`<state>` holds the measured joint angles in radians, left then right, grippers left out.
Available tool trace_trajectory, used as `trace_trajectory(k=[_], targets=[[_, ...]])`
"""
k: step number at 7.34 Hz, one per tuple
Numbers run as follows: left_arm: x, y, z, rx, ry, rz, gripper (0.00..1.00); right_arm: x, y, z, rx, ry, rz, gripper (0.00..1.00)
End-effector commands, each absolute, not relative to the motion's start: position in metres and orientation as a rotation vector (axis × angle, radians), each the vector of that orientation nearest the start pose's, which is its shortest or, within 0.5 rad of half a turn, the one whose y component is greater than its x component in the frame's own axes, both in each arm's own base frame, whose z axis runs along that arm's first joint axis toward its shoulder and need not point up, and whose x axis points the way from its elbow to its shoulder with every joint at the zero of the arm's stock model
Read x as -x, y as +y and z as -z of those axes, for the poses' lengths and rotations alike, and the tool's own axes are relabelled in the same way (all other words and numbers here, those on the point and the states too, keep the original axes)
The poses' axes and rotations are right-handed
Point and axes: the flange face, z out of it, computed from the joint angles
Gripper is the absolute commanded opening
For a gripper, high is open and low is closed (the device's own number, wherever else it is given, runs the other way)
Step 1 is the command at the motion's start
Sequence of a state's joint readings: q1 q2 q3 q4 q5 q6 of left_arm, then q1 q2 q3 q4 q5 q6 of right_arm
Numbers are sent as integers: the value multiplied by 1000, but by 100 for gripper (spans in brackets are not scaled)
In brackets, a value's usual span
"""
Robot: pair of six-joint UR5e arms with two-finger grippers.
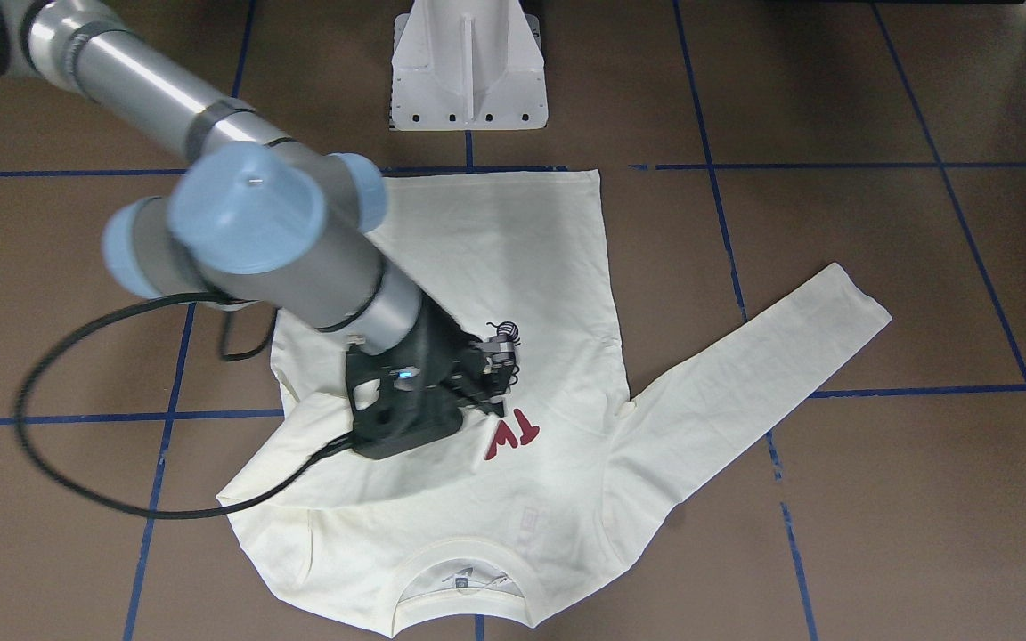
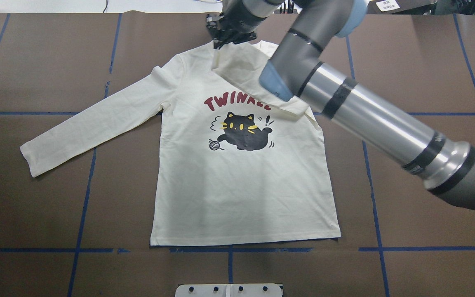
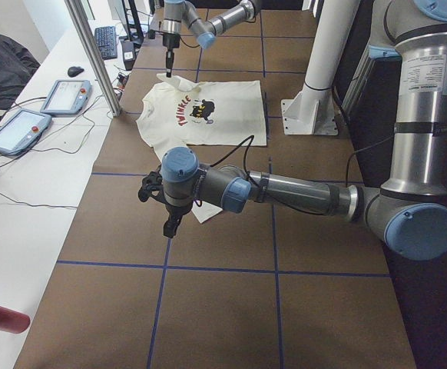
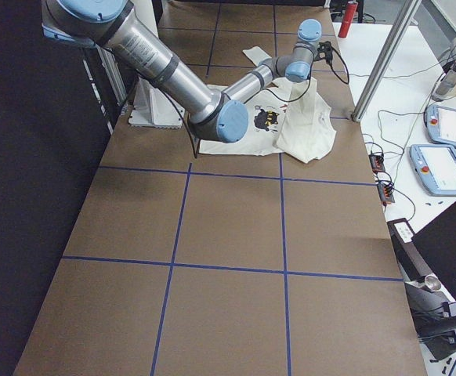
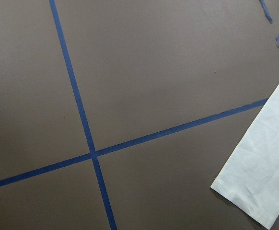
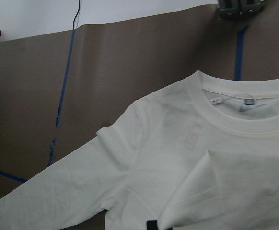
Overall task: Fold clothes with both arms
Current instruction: 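Carry the sleeve across the shirt body toward the collar with the right gripper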
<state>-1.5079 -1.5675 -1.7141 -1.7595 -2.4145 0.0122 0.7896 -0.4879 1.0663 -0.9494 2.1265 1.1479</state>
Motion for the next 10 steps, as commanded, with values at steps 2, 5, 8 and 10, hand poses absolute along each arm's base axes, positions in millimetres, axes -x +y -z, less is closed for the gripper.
trace_trajectory(k=[2,5,8,10], targets=[[27,-505,-568,-280,844,-206,100,611,-593,-59,-350,-1180,20,0],[27,-506,-569,-278,844,-206,100,648,-565,-40,-423,-1203,24,99],[27,-507,-573,-271,845,-202,100,651,-562,-37,-422,-1200,7,100],[11,-509,-563,-269,851,-131,100,639,-565,-55,-348,-1112,-36,100]])
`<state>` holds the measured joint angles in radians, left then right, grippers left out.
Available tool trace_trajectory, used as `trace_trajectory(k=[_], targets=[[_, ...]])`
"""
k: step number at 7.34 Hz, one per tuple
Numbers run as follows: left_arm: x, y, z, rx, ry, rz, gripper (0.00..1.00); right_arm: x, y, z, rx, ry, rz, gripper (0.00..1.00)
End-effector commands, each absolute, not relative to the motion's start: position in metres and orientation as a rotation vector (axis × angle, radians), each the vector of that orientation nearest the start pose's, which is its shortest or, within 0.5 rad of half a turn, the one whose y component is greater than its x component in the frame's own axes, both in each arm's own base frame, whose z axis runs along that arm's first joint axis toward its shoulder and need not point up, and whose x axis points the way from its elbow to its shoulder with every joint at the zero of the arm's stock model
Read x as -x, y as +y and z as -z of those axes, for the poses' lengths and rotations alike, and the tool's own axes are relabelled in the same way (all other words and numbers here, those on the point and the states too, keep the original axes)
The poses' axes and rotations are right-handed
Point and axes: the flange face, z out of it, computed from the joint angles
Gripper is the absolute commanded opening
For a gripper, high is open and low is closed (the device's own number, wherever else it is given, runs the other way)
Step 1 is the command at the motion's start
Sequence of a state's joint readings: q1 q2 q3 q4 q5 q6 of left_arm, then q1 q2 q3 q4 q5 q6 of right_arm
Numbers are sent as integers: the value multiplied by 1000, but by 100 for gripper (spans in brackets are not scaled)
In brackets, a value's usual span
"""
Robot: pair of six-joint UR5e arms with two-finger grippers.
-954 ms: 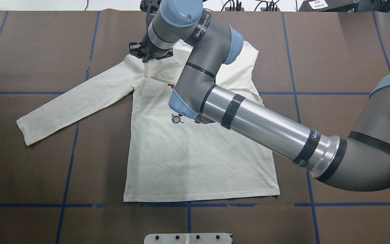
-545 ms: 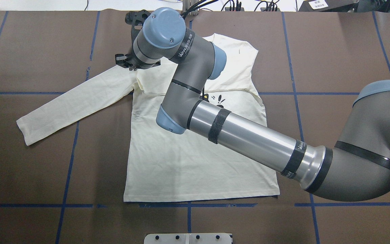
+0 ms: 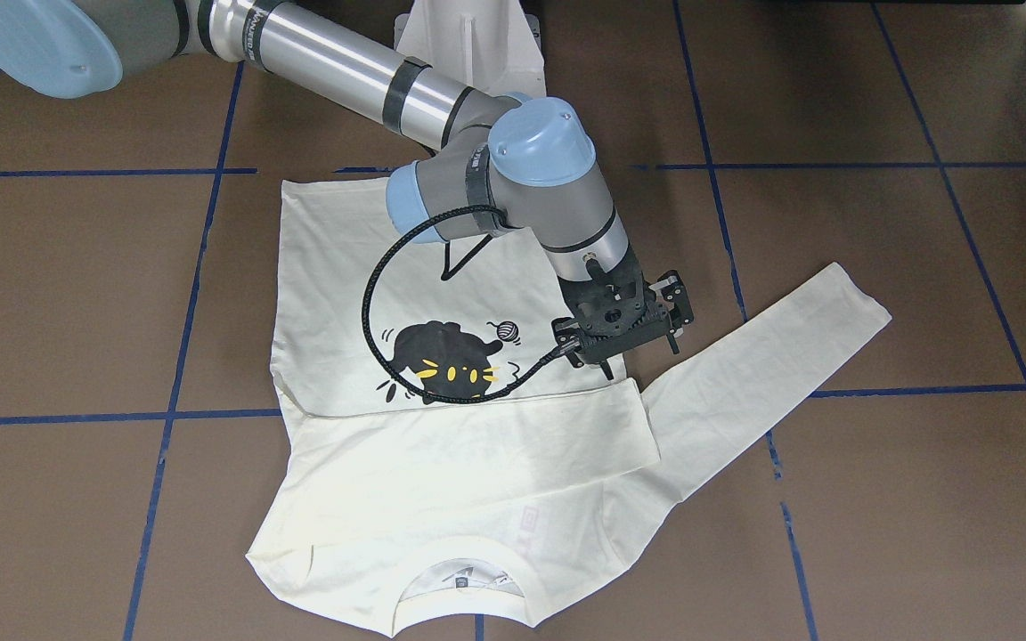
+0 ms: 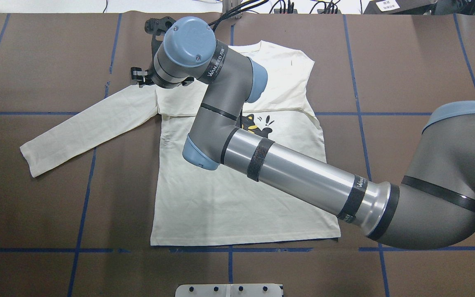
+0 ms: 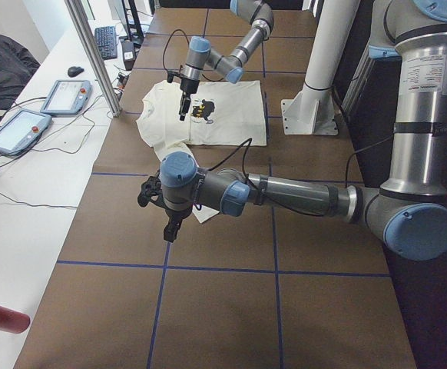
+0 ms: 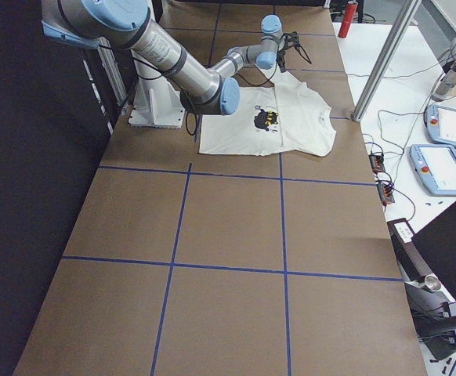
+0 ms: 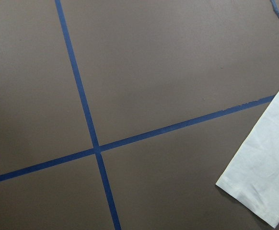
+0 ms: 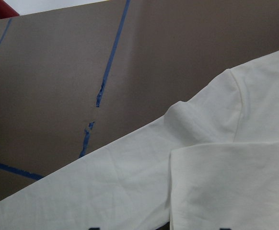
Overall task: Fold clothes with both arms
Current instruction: 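Carry the sleeve across the shirt body toward the collar with the right gripper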
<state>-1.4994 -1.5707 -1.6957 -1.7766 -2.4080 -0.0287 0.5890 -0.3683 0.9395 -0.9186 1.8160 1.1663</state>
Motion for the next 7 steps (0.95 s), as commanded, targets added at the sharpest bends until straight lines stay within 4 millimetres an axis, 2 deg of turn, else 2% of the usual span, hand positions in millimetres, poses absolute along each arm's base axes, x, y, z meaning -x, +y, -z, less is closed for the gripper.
trace_trajectory(k=[1,2,3,4,5,6,7], targets=[[-25,-510,-557,-259,825,-34,100,601,-575,-79,-263,-1032,-40,100],[-64,-504,-551,-231,840,55,100,555,-592,-104,-194,-1000,-38,100],[-87,-487,-547,-199,879,130,100,514,-604,-144,-159,-951,-23,100],[-112,-460,-544,-196,884,227,100,474,-611,-180,-154,-888,28,100],[-135,-434,-547,-197,911,312,100,428,-617,-208,-141,-832,72,100],[-165,-424,-548,-168,907,359,100,380,-626,-241,-130,-809,109,100],[-201,-414,-553,-171,862,419,100,335,-628,-286,-121,-809,149,100]])
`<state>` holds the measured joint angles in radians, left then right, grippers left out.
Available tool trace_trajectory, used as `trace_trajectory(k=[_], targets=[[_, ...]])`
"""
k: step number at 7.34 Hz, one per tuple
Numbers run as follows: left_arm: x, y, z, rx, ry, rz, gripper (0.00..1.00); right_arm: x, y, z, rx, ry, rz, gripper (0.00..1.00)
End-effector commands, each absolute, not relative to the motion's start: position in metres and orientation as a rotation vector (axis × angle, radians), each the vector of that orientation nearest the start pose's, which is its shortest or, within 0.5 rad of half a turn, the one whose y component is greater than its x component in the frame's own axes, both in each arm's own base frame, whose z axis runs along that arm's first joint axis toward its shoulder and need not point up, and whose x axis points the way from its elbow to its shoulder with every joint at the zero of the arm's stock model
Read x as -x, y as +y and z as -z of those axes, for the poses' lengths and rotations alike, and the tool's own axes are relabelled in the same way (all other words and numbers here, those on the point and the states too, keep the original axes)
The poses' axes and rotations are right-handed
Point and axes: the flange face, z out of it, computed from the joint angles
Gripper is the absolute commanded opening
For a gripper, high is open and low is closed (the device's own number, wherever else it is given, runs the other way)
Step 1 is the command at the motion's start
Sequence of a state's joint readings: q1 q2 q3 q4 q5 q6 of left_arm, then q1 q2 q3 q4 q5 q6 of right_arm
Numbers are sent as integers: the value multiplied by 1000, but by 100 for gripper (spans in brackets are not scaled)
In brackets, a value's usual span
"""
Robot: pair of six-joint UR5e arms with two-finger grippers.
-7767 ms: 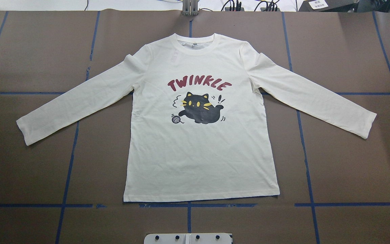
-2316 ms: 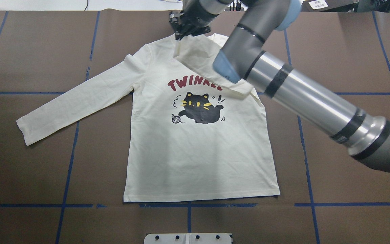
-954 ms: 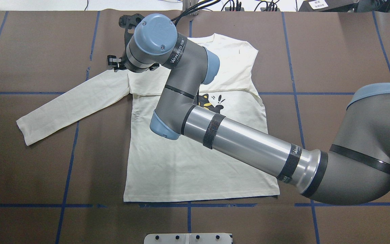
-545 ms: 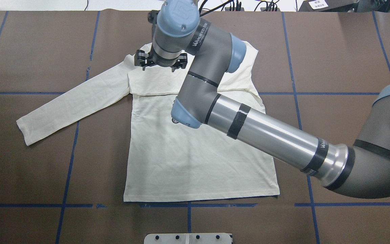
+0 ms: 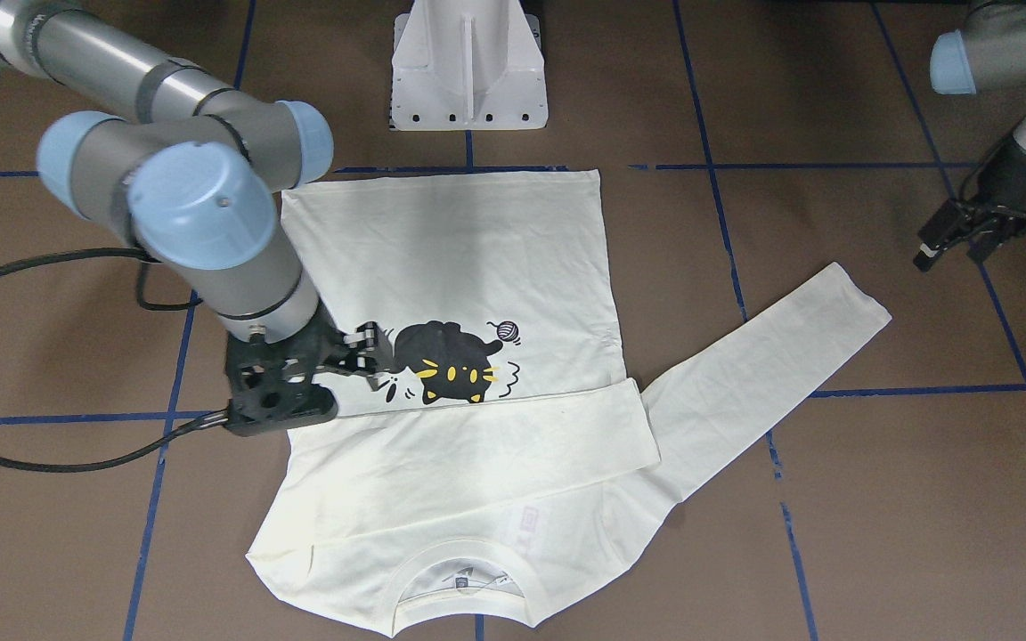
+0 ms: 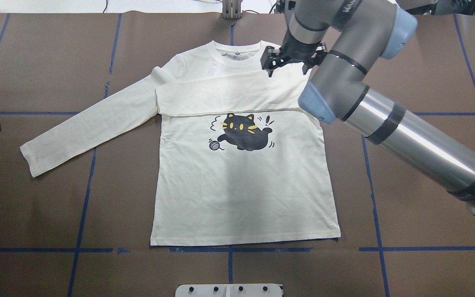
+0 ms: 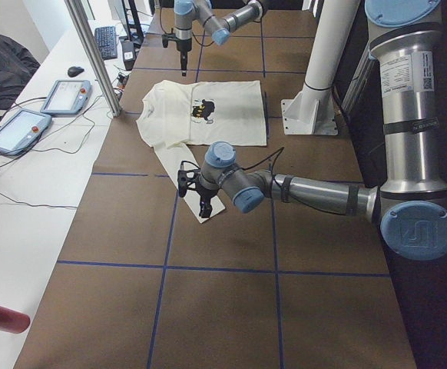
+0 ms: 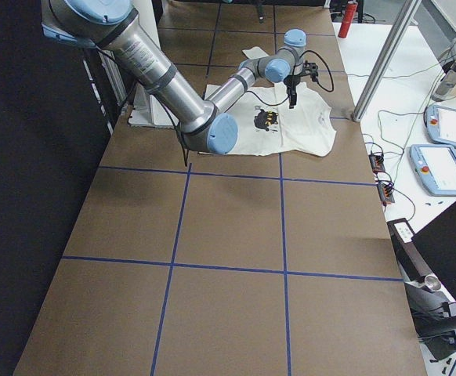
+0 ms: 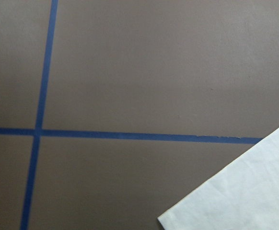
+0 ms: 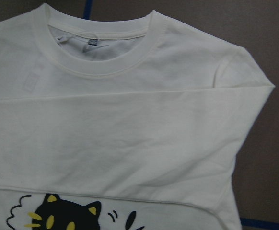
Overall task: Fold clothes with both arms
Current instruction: 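Release the sleeve and withdraw the right gripper while the left gripper grasps the other cuff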
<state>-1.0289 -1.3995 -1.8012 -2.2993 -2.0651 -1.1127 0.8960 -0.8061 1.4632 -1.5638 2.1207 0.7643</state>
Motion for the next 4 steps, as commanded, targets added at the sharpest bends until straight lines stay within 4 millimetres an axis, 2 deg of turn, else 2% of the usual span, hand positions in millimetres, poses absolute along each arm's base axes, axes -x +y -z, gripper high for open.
trace_trajectory(k=[1,2,4], targets=[[-235,-402,-558,-142,845,450,100,295,-630,-322,-123,-804,175,100],[-249,-400,-563,-157,823,445,100,273,-627,-346,-120,-794,185,100],[-259,-410,-583,-175,782,458,100,256,-614,-373,-106,-790,187,100]])
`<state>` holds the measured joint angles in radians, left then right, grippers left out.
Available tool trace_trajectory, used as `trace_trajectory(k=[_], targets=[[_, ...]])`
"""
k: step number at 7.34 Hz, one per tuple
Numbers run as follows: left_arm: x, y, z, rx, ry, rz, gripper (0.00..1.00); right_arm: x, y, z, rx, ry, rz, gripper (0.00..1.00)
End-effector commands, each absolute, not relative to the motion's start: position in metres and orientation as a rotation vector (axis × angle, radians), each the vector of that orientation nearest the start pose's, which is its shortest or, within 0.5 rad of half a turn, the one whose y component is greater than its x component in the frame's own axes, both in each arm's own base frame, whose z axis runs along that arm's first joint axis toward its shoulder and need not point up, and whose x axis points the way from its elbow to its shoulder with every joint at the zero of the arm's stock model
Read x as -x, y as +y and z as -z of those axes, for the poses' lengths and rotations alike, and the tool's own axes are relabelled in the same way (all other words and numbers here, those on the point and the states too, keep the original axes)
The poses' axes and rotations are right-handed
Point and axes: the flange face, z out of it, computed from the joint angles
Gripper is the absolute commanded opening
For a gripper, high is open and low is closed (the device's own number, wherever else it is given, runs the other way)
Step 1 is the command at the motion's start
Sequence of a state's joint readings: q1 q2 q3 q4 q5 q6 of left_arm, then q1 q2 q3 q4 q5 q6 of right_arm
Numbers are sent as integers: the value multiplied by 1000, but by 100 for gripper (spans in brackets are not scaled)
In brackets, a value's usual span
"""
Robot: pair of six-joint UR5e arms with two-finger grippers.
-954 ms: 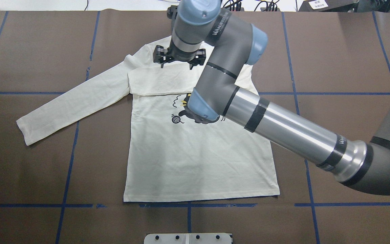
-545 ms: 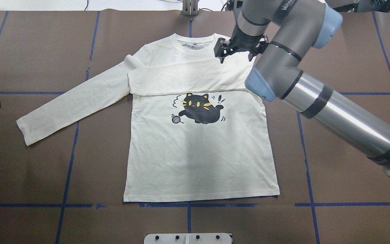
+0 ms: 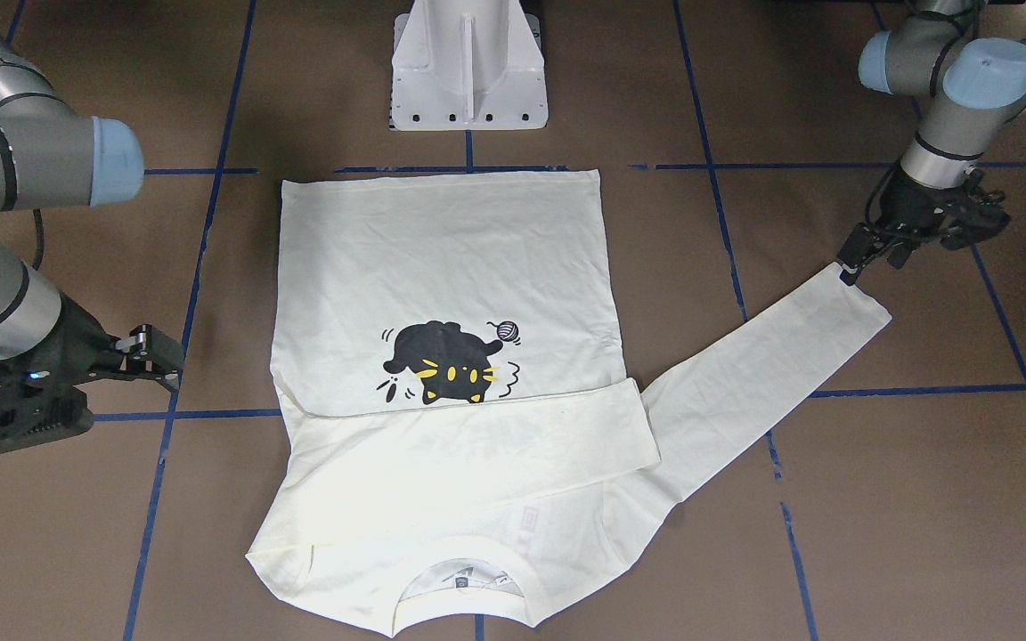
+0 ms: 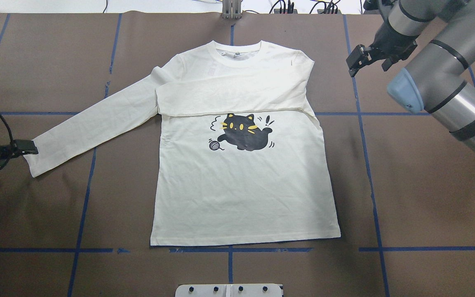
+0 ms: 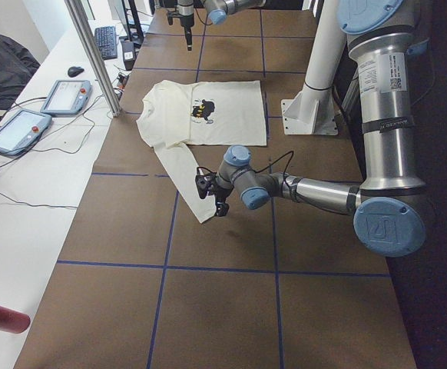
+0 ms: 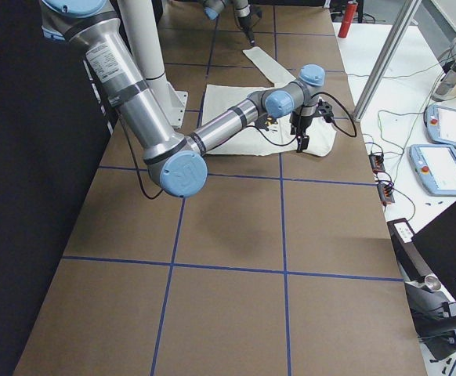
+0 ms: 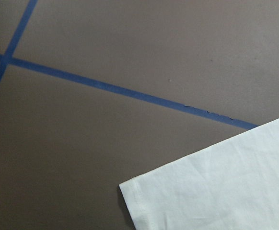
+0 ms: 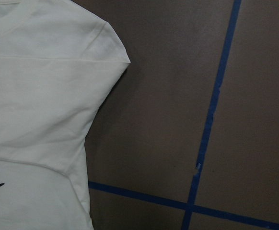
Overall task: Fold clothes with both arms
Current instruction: 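Release the sleeve and withdraw the right gripper while the left gripper grasps the other cuff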
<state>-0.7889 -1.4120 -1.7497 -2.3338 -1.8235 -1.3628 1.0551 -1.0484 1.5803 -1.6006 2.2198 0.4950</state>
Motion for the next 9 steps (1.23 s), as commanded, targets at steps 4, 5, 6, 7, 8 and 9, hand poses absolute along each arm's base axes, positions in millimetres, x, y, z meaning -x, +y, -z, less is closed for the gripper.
trace_trajectory(k=[4,5,6,7,8,9], targets=[[-277,-430,-604,-181,744,464,95,252,-606,-378,-94,-810,189,100],[-277,-430,-602,-188,746,451,90,252,-606,-377,-95,-810,190,100],[-276,-429,-598,-191,752,442,82,250,-607,-377,-98,-811,188,100],[-276,-428,-593,-197,759,434,79,246,-609,-377,-97,-810,180,100],[-276,-427,-594,-195,758,433,75,246,-609,-375,-96,-816,182,100],[-275,-427,-594,-193,760,434,68,246,-609,-374,-97,-817,182,100]])
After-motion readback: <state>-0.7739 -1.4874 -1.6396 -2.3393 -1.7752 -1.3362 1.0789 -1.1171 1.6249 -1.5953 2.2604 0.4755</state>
